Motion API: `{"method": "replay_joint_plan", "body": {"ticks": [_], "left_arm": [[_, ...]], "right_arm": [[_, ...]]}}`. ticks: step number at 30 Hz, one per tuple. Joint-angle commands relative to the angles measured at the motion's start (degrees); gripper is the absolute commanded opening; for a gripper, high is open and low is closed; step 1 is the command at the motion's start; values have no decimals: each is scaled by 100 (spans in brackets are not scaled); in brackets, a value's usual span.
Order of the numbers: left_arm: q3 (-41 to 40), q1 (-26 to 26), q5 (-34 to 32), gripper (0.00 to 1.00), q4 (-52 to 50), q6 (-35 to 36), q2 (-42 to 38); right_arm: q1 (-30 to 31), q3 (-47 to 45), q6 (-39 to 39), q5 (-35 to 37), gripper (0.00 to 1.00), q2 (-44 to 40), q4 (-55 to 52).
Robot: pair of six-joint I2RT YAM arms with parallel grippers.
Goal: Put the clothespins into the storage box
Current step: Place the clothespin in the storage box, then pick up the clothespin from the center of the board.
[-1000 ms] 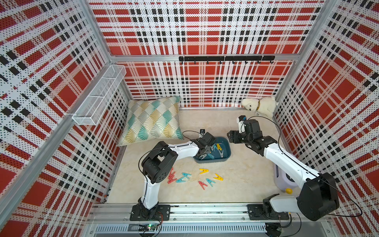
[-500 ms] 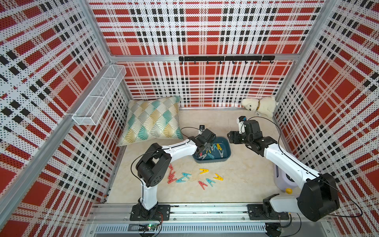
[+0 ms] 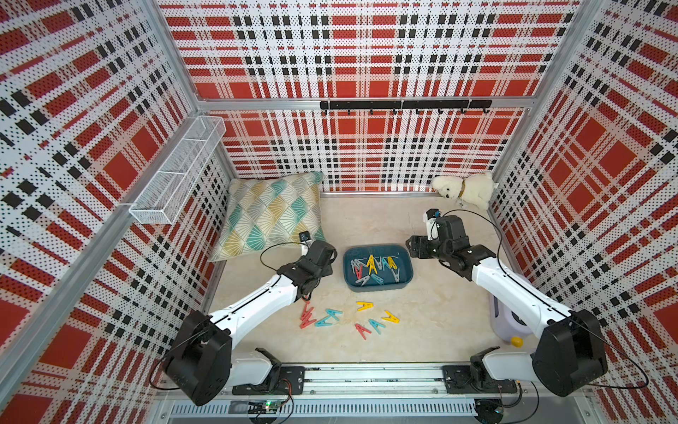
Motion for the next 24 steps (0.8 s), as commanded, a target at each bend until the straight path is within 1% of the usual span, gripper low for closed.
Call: {"method": "replay_joint_plan", "body": {"ticks": [1, 4, 8, 11, 20, 24], "left_arm": [[-451, 198, 278, 29, -65, -371, -238], [-609, 217, 303, 30, -56, -500, -112], [-746, 243, 189, 30, -113, -592, 335], [-776, 224, 78, 29, -57, -642, 505], [-970, 200, 10, 29, 71, -704, 646], [-1086, 221, 69, 27, 292, -637, 734]], "right_arm": [[50, -96, -29, -84, 79, -65, 138], [64, -90, -26, -120, 79, -31, 159], [72, -133, -20, -138, 79, -105, 173], [72, -164, -28, -139, 79, -173, 168], [72, -173, -33, -142, 79, -157, 177], [72, -169, -28, -141, 79, -152, 177]]}}
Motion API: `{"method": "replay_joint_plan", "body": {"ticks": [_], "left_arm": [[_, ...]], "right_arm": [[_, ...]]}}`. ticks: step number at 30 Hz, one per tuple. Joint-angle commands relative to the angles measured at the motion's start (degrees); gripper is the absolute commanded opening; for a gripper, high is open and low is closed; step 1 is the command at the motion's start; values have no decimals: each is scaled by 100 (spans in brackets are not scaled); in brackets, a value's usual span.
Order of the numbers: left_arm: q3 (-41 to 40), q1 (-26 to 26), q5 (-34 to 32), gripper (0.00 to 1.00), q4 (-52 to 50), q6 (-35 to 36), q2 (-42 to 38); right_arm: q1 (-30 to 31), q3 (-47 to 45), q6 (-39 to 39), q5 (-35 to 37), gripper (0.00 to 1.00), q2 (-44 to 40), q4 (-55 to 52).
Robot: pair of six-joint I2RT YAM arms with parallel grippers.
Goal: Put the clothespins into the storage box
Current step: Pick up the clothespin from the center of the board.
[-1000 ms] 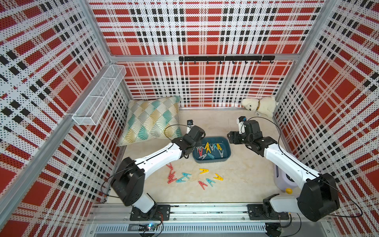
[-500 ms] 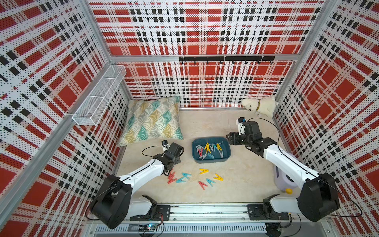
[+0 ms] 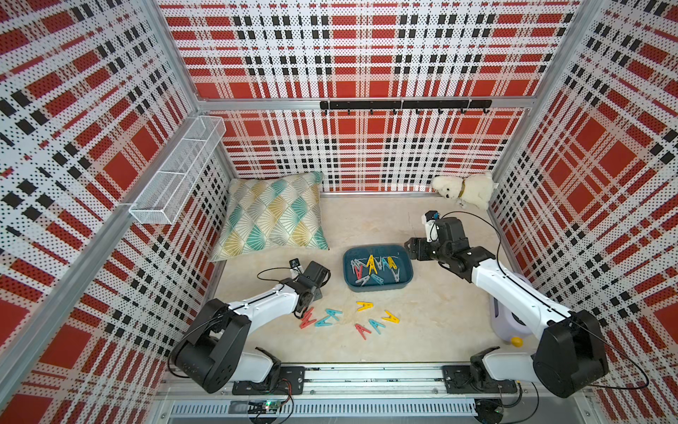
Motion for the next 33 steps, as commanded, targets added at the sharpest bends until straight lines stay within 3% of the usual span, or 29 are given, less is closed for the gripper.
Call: {"method": "replay_joint_plan", "body": {"ticks": [1, 10, 15, 19, 27, 33], "left_arm": [[-93, 31, -6, 26, 290, 21, 155], [-181, 19, 177, 6, 618, 154, 477], [91, -1, 136, 0, 631, 246, 358], [760, -186, -3, 0, 487, 329, 365], [2677, -1112, -857, 0, -103, 512, 525], [3644, -1641, -646, 0, -97, 840, 1166]], "right_arm": [[45, -44, -26, -20, 79, -112, 120], [45, -46, -25, 15, 79, -163, 81], [48, -24, -28, 9, 79, -165, 68], [45, -7, -41, 22, 79, -152, 46], [46, 2, -59, 137, 79, -191, -58], [45, -15, -63, 253, 79, -240, -144]]}}
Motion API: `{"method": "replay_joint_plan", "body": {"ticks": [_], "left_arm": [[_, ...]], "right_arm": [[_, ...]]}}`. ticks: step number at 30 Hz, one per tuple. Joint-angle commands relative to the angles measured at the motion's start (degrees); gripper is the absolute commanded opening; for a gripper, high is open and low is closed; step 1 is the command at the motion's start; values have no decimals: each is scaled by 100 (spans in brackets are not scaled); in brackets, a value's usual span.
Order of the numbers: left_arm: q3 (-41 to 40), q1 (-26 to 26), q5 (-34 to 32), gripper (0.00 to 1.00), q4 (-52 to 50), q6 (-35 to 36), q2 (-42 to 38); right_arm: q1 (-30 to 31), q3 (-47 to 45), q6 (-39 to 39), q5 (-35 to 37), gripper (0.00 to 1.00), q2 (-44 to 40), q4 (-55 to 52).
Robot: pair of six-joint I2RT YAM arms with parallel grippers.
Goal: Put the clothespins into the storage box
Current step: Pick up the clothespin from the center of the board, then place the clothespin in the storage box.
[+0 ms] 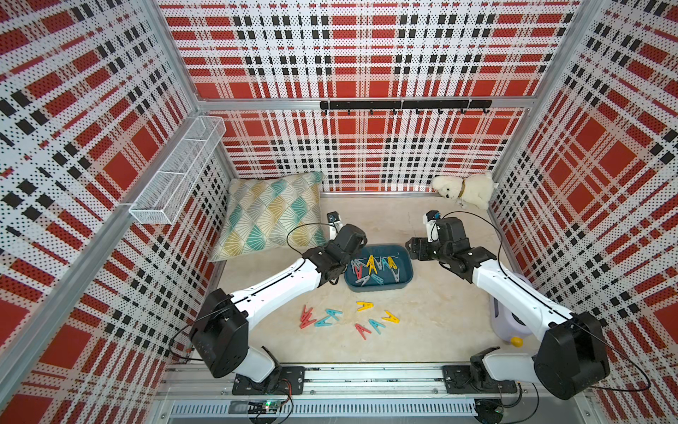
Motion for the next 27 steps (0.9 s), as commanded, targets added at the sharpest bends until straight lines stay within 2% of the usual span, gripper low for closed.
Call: {"method": "replay_joint_plan", "body": {"ticks": [1, 6, 15, 27], "left_arm": [[316, -211, 52, 0, -193, 290, 538], [792, -413, 480, 0, 114, 446, 1404], [1529, -427, 1075, 0, 542, 583, 2749], [1851, -405, 1290, 0, 619, 658, 3466]], "right_arm": [[46, -22, -56, 145, 79, -172, -110], [45, -57, -3, 311, 80, -237, -139], [45, -198, 64, 524, 80, -467, -286], [45, -267, 95, 643, 80, -699, -454]]}}
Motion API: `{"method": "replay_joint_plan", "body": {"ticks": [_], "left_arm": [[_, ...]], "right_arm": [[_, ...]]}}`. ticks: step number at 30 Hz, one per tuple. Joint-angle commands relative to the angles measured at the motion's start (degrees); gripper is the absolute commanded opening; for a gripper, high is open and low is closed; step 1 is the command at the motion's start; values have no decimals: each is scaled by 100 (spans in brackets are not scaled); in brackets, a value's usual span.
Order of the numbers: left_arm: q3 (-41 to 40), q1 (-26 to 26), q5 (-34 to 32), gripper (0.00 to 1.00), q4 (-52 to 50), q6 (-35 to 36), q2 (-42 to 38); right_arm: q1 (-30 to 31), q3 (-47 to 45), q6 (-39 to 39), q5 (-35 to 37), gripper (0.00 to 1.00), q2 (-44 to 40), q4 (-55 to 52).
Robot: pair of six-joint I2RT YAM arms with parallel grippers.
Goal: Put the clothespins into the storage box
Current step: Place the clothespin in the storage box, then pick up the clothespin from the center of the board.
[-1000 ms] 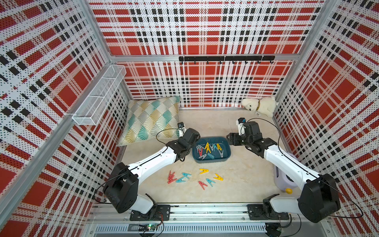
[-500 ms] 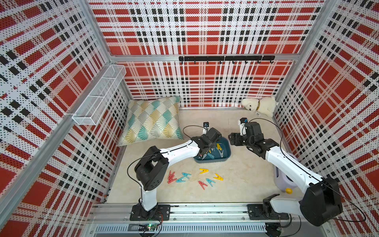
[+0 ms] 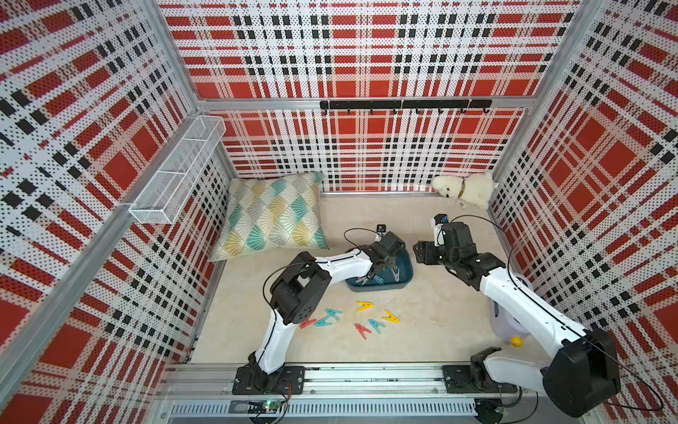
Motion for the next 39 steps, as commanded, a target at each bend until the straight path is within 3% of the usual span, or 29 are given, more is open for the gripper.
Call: {"method": "replay_joint_plan", "body": {"ticks": [1, 8, 17, 23, 29, 39], "left_arm": [[115, 15, 123, 3, 95, 77, 114], [-10, 71, 155, 21, 92, 120, -120], [-238, 195, -214, 24, -85, 148, -1311], [-1762, 556, -713, 25, -310, -293, -2733], [-3597, 910, -610, 25, -625, -881, -4049], [-4985, 1066, -697, 26, -1240, -1648, -4870]], "right_arm": [[45, -2, 43, 83, 80, -137, -117], [45, -1, 27, 110, 80, -157, -129], [45, 132, -67, 145, 80, -197, -305], [45, 253, -200, 67, 80, 72, -333], [50, 37, -31, -180, 80, 183, 72], [116, 7, -10, -399, 80, 407, 336]]}}
